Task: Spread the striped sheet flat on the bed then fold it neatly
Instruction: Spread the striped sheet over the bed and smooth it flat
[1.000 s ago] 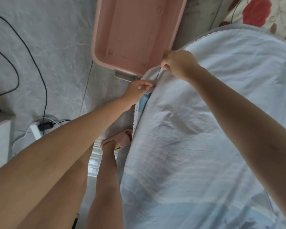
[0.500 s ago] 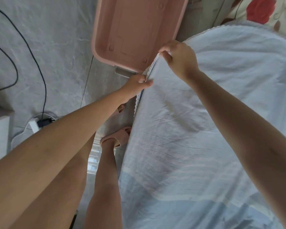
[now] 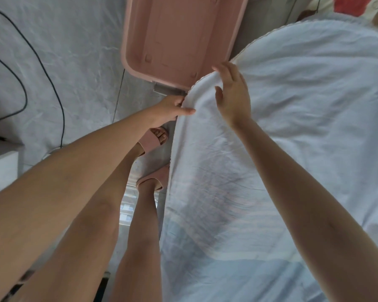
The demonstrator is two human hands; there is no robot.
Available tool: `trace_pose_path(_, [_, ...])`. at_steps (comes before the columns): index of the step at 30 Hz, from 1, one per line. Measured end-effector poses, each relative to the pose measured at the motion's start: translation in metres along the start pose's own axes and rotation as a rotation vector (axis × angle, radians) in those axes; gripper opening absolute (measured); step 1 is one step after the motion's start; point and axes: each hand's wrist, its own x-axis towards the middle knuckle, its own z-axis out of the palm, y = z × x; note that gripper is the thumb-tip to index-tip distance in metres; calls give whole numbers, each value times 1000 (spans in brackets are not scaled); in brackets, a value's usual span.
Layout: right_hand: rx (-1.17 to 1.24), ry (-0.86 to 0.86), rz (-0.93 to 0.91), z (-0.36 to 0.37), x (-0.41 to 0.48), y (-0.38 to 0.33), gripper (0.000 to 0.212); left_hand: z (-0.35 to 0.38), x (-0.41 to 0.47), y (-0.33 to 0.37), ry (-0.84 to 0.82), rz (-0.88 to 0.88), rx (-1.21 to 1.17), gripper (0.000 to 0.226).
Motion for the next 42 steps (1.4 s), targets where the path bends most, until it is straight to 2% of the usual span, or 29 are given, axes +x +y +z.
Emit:
trace_pose_path(3, [32,69,37,12,-30,-11,63,9,11,-8,171,11,23,25])
trace_pose_path(7, [68,36,44,32,-85,-33,63,30,25,-15,390,8,112,14])
trace_pose_path(10, [112,35,156,43,-130,-42,62,48,29,-24,445,-64,130,28])
trace_pose_path(13, [152,121,267,42,-171,-49,54,67,15,-31,528,-225,348,49])
trace_pose_path(14, [157,153,303,41,-184,-50,49,75,5,-31,512,-188,397,50])
trace_pose_path(15, [150,204,361,35,-200,-48,44,92,-9,-26,454,-70,482,51])
trace_pose_path(17, [119,288,490,27,-224,-44,39,117,-40,-19,332,259,715,53])
trace_pose_path(19, [77,370,696,13,-254,-31,41,149,-65,-8,164,597,987,55])
trace_pose_path(21, [101,400,928,4,-277,-16,51,174,-77,-4,-38,772,1237,56])
trace_pose_path(23, [226,377,1193,-6,-312,4,62,211,-85,-3,-292,791,1486,58])
trace_pose_path(25, [355,300,1390,-9,-350,20,66,242,-85,-7,-427,751,1714,58])
trace_pose_path(29, [384,204,1564,1,-418,25,51,279,-80,-11,-499,775,1942,48])
trace_pose_path(32, [456,242,1717,21,-463,15,39,304,-83,-24,-488,793,2034,40])
trace_pose_path(35, [537,291,1750,37,-479,8,24,313,-81,-33,-455,751,2045,35])
trace_pose_path(38, [528,354,1715,47,-483,8,17,324,-73,-41,-486,791,2179,20])
trace_pose_path(40, [507,377,1705,50,-482,4,20,330,-70,-45,-536,807,2266,17])
trace_pose_path(42, [487,385,1696,51,-482,-1,32,332,-70,-47,-564,787,2343,18])
